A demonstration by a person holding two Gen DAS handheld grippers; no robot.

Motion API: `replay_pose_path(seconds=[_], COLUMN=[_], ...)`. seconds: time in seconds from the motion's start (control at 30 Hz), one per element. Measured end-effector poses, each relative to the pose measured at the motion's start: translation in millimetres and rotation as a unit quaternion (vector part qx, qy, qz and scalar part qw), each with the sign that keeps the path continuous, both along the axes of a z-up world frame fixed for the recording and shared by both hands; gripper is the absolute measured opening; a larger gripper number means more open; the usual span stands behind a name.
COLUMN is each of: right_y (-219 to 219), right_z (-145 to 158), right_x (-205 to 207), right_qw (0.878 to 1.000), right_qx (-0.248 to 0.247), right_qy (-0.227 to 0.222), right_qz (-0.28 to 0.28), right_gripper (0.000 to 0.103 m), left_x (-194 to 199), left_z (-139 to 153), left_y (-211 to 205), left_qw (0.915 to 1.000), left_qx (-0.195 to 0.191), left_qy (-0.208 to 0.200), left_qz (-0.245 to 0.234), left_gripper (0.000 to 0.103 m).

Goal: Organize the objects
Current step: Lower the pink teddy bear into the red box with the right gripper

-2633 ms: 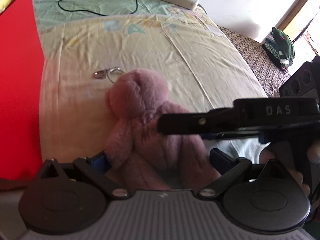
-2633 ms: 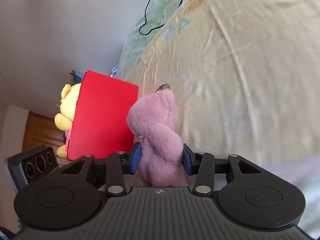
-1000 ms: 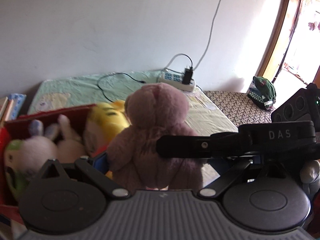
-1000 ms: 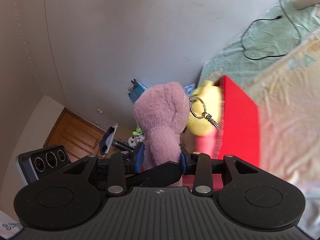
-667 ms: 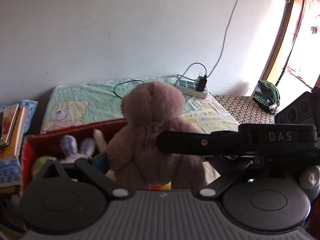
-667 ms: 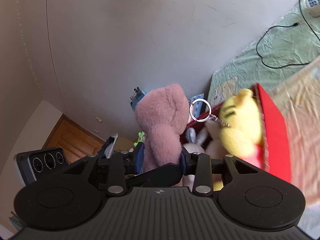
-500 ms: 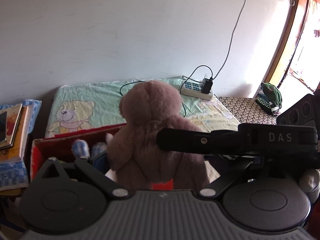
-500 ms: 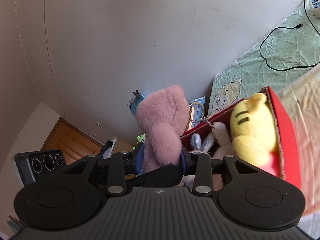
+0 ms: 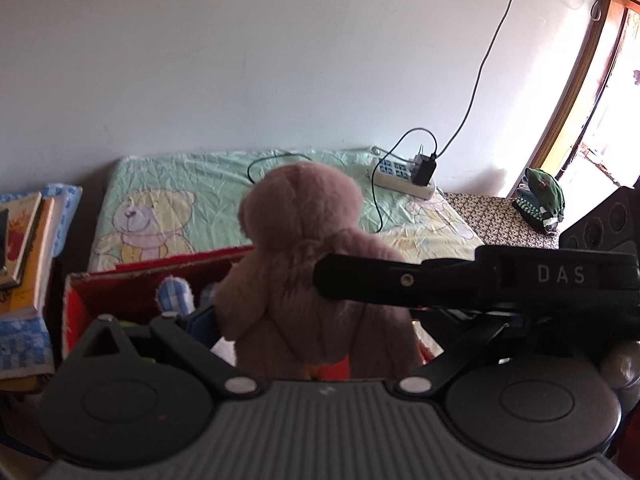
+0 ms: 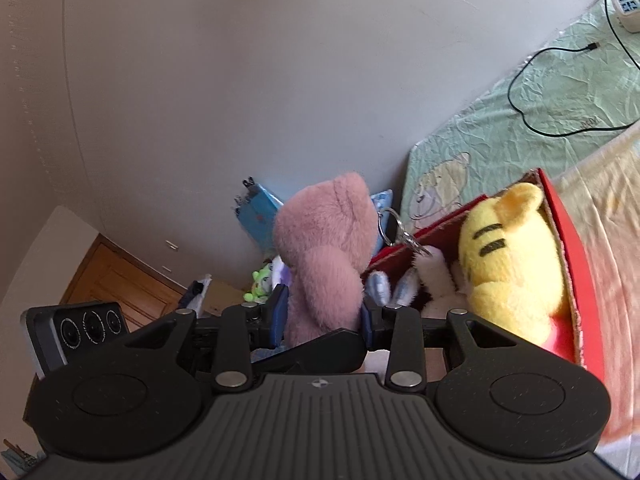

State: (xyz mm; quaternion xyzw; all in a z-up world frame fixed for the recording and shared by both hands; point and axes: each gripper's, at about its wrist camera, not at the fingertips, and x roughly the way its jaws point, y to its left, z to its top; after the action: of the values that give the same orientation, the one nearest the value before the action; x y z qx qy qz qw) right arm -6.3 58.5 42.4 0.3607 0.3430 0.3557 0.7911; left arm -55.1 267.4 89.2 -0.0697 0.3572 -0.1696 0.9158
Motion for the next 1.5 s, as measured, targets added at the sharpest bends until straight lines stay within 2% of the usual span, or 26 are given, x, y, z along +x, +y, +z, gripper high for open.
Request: replay_pose_path(seconds=[0.3, 0.43, 0.63, 0.73, 1.03, 1.3, 1.5], right_y=[6, 8, 12, 12, 1, -27, -25], right_z=[-19, -21, -22, -27, -28, -28, -24], right_x=[9, 9, 2, 2, 4, -5, -14], right_qw=[1.000, 0.999, 0.994, 0.991, 0.993, 0.997, 0.995], right_qx=[-0.020, -0.036, -0.111, -0.129, -0.114, -0.060, -0.083], right_qy=[0.022, 0.012, -0.010, -0.013, -0.009, 0.006, -0.006], right_qz=[0.006, 0.005, -0.001, -0.012, -0.032, -0.053, -0.063], right_gripper=[0.038, 0.038, 0.037, 0.037, 0.038, 0.037, 0.037], left_x=[17, 21, 19, 21, 25, 27, 23], left_z=[-30, -39, -47, -52, -58, -61, -53], left_y=[8, 8, -12, -18, -18, -30, -34], left_qw=[0.9994, 0.9991, 0.9989, 0.9976, 0.9958, 0.9902, 0.9877], left_qx=[-0.014, -0.018, 0.038, 0.064, 0.086, 0.136, 0.149], left_qy=[0.033, 0.036, 0.026, 0.022, 0.022, 0.018, 0.027], left_qz=[0.004, 0.012, 0.006, 0.011, 0.024, 0.026, 0.039], left_gripper=[0.100, 0.102, 0.102, 0.102, 0.103, 0.102, 0.102])
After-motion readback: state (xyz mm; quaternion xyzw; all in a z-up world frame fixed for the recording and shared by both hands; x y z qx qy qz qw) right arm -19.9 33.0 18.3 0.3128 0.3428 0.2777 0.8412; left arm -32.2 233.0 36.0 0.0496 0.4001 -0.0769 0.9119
